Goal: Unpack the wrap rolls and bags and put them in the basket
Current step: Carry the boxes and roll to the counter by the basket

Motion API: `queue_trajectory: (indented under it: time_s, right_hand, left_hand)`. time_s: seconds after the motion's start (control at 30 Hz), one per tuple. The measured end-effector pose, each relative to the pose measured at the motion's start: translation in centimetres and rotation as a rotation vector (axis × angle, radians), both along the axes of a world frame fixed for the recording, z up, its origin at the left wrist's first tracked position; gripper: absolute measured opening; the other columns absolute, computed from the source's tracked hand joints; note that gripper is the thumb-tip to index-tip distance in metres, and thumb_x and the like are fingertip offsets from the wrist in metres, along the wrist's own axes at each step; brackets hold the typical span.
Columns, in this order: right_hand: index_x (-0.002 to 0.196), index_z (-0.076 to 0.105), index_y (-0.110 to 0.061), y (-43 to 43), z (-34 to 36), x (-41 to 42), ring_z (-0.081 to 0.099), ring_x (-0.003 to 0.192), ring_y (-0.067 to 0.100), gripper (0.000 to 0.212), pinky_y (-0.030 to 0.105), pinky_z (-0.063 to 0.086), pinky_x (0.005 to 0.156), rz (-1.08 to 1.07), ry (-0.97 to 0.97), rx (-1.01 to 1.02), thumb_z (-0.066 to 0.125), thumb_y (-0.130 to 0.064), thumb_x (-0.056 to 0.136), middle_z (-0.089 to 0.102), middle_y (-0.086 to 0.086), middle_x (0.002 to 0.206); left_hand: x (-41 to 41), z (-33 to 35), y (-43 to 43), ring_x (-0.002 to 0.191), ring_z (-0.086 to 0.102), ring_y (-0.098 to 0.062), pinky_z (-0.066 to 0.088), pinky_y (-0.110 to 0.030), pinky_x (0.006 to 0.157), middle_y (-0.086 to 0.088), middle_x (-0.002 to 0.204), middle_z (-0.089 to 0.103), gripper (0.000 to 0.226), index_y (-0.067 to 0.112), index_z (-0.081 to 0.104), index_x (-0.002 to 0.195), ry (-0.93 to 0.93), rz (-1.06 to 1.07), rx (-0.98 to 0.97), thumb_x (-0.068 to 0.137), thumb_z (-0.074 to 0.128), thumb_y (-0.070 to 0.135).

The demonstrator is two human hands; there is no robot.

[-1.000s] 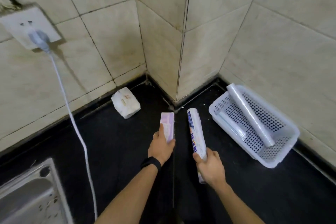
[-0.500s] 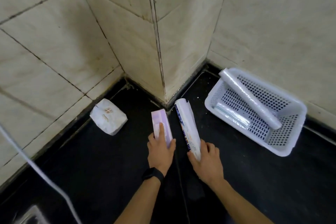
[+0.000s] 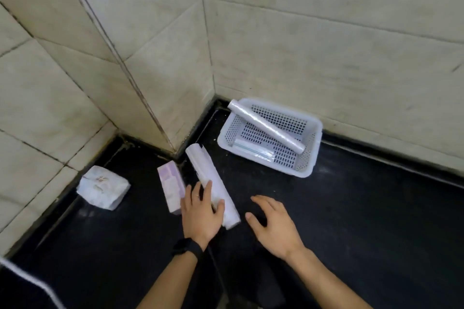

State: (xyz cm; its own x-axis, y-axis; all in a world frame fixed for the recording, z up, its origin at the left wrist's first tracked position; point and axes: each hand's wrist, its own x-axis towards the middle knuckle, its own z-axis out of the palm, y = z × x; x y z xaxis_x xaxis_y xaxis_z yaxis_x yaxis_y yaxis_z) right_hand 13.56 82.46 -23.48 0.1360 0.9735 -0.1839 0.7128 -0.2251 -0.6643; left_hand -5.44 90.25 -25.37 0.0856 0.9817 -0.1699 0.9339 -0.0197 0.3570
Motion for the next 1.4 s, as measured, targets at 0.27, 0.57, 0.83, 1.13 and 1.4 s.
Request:
queue_trajectory:
  time_s: [0.27,0.57,0.83,1.13,1.4]
  right_hand:
    - [0.138,0.056,-0.038,-19.4,4.4,13.9,0.029,0.139,-0.004,0.045,0.011,0.022,0.108,-0.323,-0.115,0.157,0.050,-0.055,0.097,0.046,-0.026,0.143]
    - [0.130,0.065,-0.031,-40.9,6.2,25.3,0.042,0.136,0.009,0.037,0.020,0.028,0.111,-0.839,-0.166,0.199,0.062,-0.042,0.095,0.059,-0.015,0.138]
    - [0.132,0.063,-0.031,-50.8,7.0,30.3,0.041,0.138,0.014,0.038,0.026,0.029,0.114,-1.140,-0.176,0.164,0.061,-0.041,0.096,0.057,-0.012,0.142]
    - [0.135,0.060,-0.032,-55.4,6.9,35.4,0.038,0.141,0.015,0.041,0.025,0.026,0.113,-1.305,-0.211,0.066,0.055,-0.046,0.097,0.054,-0.011,0.146]
    - [0.138,0.058,-0.030,-56.9,6.0,40.8,0.037,0.142,0.016,0.043,0.029,0.028,0.115,-1.280,-0.227,-0.029,0.055,-0.045,0.097,0.053,-0.009,0.147]
  left_hand:
    - [17.7,4.9,-11.4,0.149,0.018,-0.021,0.017,-0.043,0.122,-0.001,0.158,0.034,0.058,0.031,0.038,0.149,-0.047,-0.462,0.095,0.096,0.040,0.054]
    - [36.0,8.8,-27.5,0.145,0.031,-0.019,0.025,-0.038,0.119,0.002,0.151,0.046,0.052,0.027,0.050,0.142,-0.184,-0.886,0.140,0.096,0.048,0.050]
    - [47.5,10.5,-36.5,0.146,0.030,-0.022,0.024,-0.038,0.120,0.000,0.152,0.045,0.050,0.028,0.050,0.142,-0.202,-1.187,0.162,0.096,0.049,0.048]
    - [55.0,8.7,-39.6,0.149,0.023,-0.020,0.021,-0.037,0.121,0.003,0.157,0.037,0.054,0.032,0.043,0.146,-0.124,-1.390,0.109,0.096,0.043,0.051]
    - [59.4,5.6,-40.5,0.150,0.018,-0.022,0.021,-0.039,0.121,0.002,0.160,0.029,0.055,0.033,0.038,0.148,-0.050,-1.414,0.018,0.096,0.044,0.050]
